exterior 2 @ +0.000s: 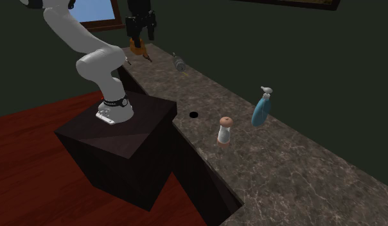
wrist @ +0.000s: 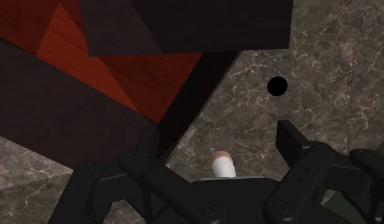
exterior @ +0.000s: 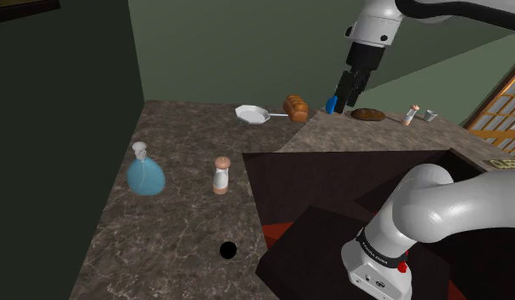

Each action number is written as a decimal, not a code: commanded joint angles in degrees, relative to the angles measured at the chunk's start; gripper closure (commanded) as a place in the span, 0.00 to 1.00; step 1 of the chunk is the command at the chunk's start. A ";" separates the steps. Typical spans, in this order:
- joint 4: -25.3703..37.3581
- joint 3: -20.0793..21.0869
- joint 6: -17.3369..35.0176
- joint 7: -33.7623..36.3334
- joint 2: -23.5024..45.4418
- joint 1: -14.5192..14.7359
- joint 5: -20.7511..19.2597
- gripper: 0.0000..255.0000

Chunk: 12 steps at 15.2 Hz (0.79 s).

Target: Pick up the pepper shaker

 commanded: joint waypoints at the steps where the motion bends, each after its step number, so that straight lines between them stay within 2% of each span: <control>1: 0.00 0.00 0.00 0.00 0.00 0.00 0.00 0.00; 12: -5.89 5.38 21.59 4.87 14.66 1.28 0.45 0.00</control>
